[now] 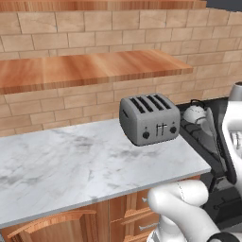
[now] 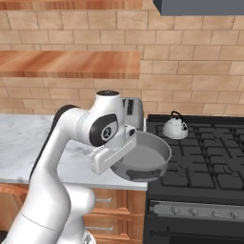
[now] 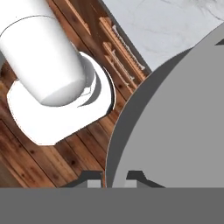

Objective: Pick the kettle from the cabinet and place it on a stove burner. Then pick the pot from the counter and place it on another stove burner. Finally, turn both burners on.

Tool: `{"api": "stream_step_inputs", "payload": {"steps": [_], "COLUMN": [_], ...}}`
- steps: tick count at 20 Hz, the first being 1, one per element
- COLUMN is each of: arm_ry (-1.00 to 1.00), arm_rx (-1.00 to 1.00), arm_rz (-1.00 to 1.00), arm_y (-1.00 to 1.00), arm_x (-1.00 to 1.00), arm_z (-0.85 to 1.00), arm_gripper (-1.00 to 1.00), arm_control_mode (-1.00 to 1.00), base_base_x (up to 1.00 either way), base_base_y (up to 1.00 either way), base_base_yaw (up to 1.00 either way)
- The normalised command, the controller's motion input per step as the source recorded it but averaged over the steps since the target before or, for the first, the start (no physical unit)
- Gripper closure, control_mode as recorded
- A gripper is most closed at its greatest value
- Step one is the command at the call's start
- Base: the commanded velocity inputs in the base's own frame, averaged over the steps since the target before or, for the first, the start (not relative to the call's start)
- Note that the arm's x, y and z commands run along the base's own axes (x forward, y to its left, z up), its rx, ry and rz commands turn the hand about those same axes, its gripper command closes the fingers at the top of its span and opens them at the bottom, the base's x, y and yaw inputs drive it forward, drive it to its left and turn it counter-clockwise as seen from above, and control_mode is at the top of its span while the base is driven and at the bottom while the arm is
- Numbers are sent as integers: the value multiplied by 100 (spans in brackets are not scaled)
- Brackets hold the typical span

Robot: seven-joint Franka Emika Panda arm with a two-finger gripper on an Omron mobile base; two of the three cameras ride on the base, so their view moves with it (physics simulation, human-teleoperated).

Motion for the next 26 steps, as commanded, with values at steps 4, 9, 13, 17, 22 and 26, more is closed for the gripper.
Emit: {"api": "stream_step_inputs", "payload": {"steps": [4, 9, 13, 17, 22, 26], "arm_ry": [0, 0, 0, 0, 0, 0], "arm_rx": [0, 0, 0, 0, 0, 0], "arm_rz": [-5, -5, -3, -2, -1, 0], "arm_y": [-40, -34, -32, -31, -24, -23], "arm_x": [16, 25, 30, 28, 31, 34], "arm_z": [-1, -1, -3, -6, -16, -21], "arm_gripper": [100, 100, 100, 100, 100, 100], "arm_control_mode": [-100, -100, -100, -100, -100, -100], "base_base_x": [0, 0, 0, 0, 0, 0], "base_base_y": [0, 0, 0, 0, 0, 0], "base_base_yaw": [0, 0, 0, 0, 0, 0]}}
